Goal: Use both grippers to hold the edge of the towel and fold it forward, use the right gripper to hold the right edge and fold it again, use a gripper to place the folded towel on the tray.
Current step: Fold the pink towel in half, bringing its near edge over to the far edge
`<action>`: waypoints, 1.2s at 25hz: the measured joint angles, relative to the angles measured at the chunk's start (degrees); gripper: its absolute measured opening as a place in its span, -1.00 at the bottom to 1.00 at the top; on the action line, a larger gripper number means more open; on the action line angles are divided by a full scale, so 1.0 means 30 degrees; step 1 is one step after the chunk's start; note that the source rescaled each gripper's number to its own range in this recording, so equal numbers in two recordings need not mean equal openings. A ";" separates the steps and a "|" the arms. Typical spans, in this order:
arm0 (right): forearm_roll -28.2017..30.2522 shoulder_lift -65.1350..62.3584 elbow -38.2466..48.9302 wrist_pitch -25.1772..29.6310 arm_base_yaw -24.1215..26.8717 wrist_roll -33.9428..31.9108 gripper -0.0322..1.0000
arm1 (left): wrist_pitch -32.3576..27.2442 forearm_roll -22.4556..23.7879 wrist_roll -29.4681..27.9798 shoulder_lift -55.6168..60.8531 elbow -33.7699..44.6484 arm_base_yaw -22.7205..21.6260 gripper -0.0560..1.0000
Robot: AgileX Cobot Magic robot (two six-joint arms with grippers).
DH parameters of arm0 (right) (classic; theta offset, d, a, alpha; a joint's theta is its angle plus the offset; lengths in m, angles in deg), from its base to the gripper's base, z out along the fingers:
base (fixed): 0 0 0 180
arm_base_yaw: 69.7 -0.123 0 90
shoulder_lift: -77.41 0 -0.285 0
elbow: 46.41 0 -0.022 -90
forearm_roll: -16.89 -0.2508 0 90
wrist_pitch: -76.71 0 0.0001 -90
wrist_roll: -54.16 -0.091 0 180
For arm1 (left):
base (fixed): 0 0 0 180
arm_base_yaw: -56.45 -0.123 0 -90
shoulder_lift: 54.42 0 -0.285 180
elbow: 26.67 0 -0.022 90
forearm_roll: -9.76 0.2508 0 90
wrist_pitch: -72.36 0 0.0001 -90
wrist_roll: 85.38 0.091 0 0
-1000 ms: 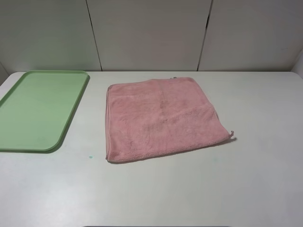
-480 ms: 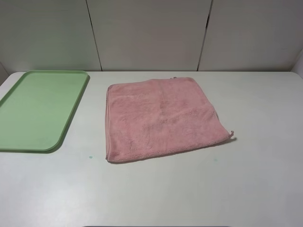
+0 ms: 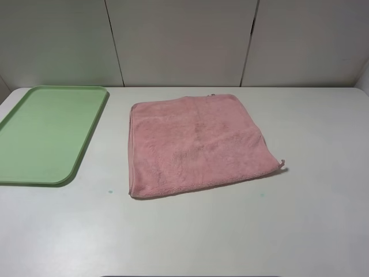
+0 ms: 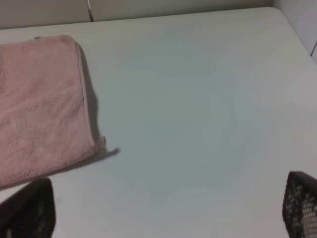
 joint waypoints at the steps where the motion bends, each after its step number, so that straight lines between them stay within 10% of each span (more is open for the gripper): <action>1: 0.0000 0.0000 0.0000 0.0000 0.0000 0.0000 1.00 | 0.0000 0.0000 0.0000 0.0000 0.0000 0.0000 0.96; 30: -0.0812 0.4340 0.0000 -0.0018 0.0000 0.0275 1.00 | -0.0039 -0.0040 0.0000 -0.4412 0.0008 0.0000 0.96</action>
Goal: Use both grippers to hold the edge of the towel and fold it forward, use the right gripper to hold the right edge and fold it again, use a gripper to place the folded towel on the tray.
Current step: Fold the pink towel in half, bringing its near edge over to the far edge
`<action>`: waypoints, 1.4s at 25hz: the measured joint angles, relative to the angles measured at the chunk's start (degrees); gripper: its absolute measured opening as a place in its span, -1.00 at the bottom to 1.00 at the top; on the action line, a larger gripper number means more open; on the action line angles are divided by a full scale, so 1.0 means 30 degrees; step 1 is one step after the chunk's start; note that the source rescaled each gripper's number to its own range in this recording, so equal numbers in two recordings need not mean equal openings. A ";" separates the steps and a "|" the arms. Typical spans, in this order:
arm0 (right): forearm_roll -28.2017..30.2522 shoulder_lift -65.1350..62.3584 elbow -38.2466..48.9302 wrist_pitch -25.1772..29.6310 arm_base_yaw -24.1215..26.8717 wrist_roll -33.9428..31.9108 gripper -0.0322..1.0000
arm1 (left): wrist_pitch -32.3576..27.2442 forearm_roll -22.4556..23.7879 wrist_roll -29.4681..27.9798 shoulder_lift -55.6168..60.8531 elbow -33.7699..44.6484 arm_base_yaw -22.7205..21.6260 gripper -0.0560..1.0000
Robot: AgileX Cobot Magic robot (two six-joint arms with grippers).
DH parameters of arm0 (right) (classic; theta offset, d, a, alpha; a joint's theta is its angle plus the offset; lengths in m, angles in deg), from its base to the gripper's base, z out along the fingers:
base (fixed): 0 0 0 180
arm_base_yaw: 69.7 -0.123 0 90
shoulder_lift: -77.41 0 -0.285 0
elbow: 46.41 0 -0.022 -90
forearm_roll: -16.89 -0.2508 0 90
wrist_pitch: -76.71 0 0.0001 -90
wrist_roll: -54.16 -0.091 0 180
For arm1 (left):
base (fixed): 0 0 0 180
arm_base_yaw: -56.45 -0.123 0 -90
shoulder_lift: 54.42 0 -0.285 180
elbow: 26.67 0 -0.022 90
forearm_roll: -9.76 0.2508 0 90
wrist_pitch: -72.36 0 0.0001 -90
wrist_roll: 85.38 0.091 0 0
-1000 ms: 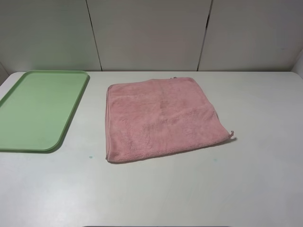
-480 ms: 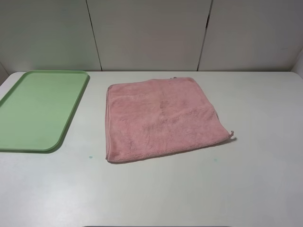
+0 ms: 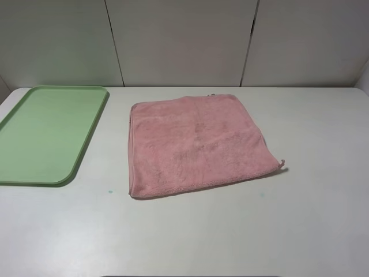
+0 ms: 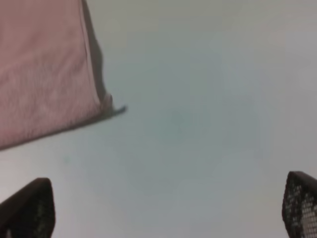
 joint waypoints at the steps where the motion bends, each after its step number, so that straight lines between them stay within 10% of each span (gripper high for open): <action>1: -0.0069 0.0419 0.0000 0.0000 0.0000 0.0064 1.00 | 0.0000 0.0000 0.0000 -0.0378 0.0000 0.0000 0.96; 35: -0.2953 1.3212 -0.4432 -0.1660 0.0000 0.3391 1.00 | 0.1076 0.1918 0.0016 -1.2423 -0.3119 0.5052 0.96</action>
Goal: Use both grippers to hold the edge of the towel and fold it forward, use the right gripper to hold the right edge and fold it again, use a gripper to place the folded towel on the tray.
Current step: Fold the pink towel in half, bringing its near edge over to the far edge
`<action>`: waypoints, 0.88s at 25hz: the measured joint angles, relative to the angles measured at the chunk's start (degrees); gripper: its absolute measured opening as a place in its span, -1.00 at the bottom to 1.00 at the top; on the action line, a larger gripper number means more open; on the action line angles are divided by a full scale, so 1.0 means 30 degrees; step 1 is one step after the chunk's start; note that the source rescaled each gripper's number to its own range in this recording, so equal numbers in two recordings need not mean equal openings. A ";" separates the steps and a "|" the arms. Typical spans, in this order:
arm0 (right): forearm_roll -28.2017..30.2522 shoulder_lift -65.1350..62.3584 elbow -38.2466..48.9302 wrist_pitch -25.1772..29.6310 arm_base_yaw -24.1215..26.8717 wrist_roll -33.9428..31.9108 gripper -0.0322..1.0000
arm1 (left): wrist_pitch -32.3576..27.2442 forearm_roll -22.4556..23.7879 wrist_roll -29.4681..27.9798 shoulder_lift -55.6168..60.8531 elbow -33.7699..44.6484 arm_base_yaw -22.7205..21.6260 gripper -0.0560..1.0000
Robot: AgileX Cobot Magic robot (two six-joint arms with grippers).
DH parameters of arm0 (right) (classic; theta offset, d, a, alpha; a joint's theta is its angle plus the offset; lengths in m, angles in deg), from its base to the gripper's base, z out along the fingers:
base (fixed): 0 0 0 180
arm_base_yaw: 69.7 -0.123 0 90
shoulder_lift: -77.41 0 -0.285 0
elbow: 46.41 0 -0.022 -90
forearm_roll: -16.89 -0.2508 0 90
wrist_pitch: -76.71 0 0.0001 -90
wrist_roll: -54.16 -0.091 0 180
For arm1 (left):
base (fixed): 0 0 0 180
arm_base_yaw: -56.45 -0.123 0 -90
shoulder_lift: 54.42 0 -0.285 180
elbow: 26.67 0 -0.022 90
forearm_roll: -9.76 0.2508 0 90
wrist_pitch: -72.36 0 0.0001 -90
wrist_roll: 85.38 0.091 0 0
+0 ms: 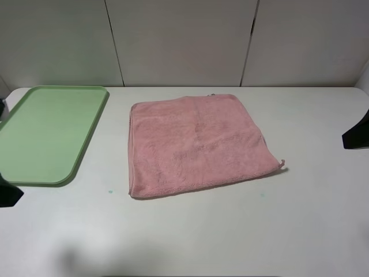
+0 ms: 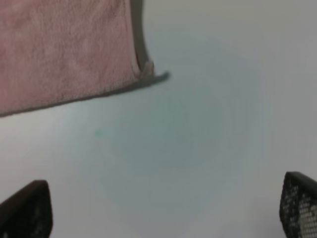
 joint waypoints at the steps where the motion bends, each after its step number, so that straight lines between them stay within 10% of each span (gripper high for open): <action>1: 0.0000 0.0343 0.0000 -0.0106 0.0000 0.0265 1.00 | 0.0086 0.0007 0.0000 -0.0433 -0.0192 0.0000 0.96; 10: 0.0000 0.3379 0.0000 -0.1041 0.0000 0.4694 1.00 | 0.0710 0.0059 0.1654 -0.3847 -0.0742 0.0000 0.96; 22: -0.0072 0.4322 -0.0045 -0.2300 0.0000 1.6233 1.00 | 0.4942 0.0078 0.8470 -0.6096 -0.0801 0.0000 0.96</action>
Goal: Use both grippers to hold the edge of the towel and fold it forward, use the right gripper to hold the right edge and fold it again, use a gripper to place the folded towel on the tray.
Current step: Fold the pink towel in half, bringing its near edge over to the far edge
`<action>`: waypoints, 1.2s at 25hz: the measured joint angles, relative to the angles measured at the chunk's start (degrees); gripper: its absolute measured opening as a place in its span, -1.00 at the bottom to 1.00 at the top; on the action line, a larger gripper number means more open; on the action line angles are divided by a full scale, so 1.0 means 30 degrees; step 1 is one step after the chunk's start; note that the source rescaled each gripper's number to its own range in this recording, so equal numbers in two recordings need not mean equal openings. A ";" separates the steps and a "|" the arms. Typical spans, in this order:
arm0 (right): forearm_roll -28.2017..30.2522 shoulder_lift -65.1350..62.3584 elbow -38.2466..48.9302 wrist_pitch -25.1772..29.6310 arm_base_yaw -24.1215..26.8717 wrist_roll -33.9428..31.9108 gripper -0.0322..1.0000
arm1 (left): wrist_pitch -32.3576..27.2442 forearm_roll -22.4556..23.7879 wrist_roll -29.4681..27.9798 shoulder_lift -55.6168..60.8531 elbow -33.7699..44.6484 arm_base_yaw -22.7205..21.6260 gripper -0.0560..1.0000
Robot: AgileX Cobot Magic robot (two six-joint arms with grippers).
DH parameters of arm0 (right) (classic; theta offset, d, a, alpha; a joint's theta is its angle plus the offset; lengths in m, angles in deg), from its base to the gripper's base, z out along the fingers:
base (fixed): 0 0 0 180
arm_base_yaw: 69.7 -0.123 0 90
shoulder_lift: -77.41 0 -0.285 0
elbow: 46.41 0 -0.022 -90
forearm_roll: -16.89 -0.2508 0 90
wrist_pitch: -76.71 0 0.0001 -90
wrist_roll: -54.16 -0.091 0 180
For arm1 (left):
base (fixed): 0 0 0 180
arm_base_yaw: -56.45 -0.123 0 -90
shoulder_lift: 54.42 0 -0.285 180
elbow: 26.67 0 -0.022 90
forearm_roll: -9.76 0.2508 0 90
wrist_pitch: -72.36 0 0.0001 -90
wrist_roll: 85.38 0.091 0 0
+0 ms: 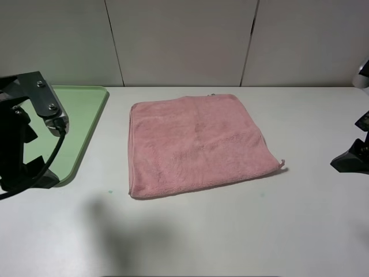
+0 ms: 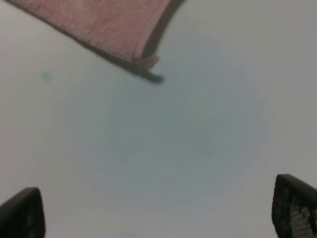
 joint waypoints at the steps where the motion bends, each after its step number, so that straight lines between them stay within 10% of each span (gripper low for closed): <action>1: 0.0000 0.0000 -0.0015 -0.0068 0.0000 0.0660 1.00 | 0.0338 0.0000 0.0853 0.0000 0.0000 0.0000 0.96; 12: -0.0196 0.0076 -0.0015 -0.1440 0.0000 0.5029 1.00 | 0.1674 0.0000 1.1998 0.0000 0.0000 0.0000 0.96; 30: -0.0434 0.5260 -0.0015 -0.4747 -0.3720 0.5447 1.00 | 0.4932 -0.0460 1.3719 -0.3565 0.0000 0.0103 0.96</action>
